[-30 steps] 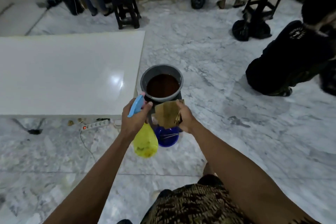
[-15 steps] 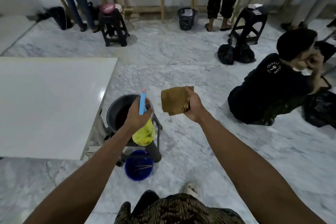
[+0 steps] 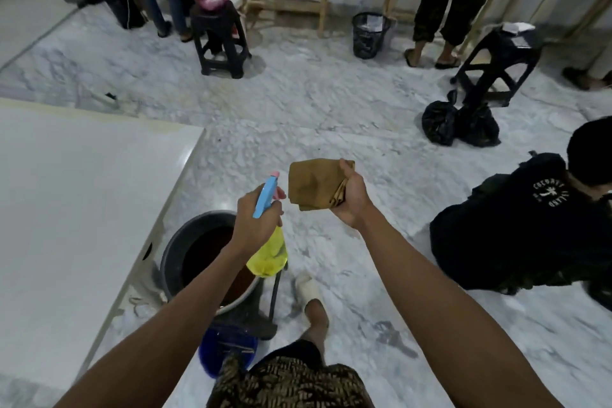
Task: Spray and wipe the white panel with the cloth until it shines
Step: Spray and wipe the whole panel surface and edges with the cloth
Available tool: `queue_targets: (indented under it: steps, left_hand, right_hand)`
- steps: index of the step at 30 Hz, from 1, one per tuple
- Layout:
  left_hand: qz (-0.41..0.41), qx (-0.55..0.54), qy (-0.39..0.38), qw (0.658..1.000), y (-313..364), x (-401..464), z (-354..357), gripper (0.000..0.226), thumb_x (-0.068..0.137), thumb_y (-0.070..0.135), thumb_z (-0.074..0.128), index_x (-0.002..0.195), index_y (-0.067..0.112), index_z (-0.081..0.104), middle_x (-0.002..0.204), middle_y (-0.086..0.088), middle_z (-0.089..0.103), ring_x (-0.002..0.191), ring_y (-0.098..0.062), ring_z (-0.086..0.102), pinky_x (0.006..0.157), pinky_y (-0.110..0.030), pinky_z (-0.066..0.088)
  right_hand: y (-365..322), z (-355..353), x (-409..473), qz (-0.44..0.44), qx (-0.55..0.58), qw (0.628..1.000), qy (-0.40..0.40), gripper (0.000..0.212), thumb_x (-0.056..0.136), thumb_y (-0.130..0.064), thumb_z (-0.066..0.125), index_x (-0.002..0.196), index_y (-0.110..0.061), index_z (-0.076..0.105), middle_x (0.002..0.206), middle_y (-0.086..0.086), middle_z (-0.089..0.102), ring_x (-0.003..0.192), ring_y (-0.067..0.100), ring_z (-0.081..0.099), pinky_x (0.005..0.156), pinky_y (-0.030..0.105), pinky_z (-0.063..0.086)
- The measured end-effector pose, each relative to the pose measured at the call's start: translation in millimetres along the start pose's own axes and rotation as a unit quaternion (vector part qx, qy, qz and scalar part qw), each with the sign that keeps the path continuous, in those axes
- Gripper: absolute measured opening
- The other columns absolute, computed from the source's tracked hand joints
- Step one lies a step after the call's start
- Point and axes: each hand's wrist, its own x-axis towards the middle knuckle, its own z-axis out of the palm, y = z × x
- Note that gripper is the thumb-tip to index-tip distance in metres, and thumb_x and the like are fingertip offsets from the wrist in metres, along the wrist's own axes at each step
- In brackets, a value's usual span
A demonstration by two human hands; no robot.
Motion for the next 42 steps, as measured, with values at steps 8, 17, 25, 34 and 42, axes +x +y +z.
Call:
queue_targets:
  steps: [8,17,25,34,42]
  left_hand:
    - [-0.002,0.003,0.027,1.000,-18,164,5,0.028,0.085,0.006,0.053,0.107,0.009,0.070,0.100,-0.018,0.073,0.076,-0.030,0.075,0.076,-0.044,0.067]
    - [-0.055,-0.034,0.110,0.992,-36,316,-13,0.023,0.080,0.003,0.057,0.097,0.009,0.072,0.096,-0.014,0.073,0.065,-0.030,0.070,0.064,-0.051,0.064]
    - [-0.089,-0.036,0.213,0.972,-50,481,-37,0.027,0.077,0.003,0.054,0.092,0.020,0.069,0.095,-0.006,0.076,0.052,-0.018,0.064,0.054,-0.036,0.058]
    - [-0.165,-0.038,0.324,0.931,-47,605,-100,0.026,0.075,0.005,0.053,0.094,0.004,0.070,0.093,-0.008,0.075,0.052,-0.016,0.064,0.051,-0.028,0.055]
    - [-0.206,-0.033,0.345,0.915,-90,682,-177,0.024,0.078,0.008,0.052,0.093,0.002,0.070,0.086,-0.014,0.074,0.049,-0.011,0.062,0.050,-0.022,0.051]
  right_hand:
    - [-79,36,157,0.041,0.033,0.999,0.003,0.053,0.105,-0.044,0.033,0.127,-0.006,0.061,0.127,0.016,0.065,0.119,0.031,0.061,0.093,0.048,0.052]
    - [-148,121,330,0.107,-0.052,0.992,-0.052,0.053,0.104,-0.047,0.032,0.115,-0.008,0.066,0.117,0.014,0.070,0.111,0.029,0.066,0.100,0.050,0.049]
    - [-203,188,513,0.187,-0.246,0.940,-0.144,0.052,0.103,-0.050,0.036,0.127,-0.013,0.062,0.122,0.011,0.069,0.112,0.031,0.065,0.097,0.056,0.049]
    - [-228,316,658,0.188,-0.477,0.824,-0.242,0.055,0.099,-0.058,0.038,0.131,-0.019,0.058,0.120,0.000,0.065,0.107,0.020,0.064,0.096,0.041,0.053]
    - [-188,449,764,0.202,-0.482,0.795,-0.306,0.055,0.097,-0.060,0.041,0.128,-0.020,0.062,0.119,0.007,0.069,0.104,0.029,0.069,0.091,0.056,0.055]
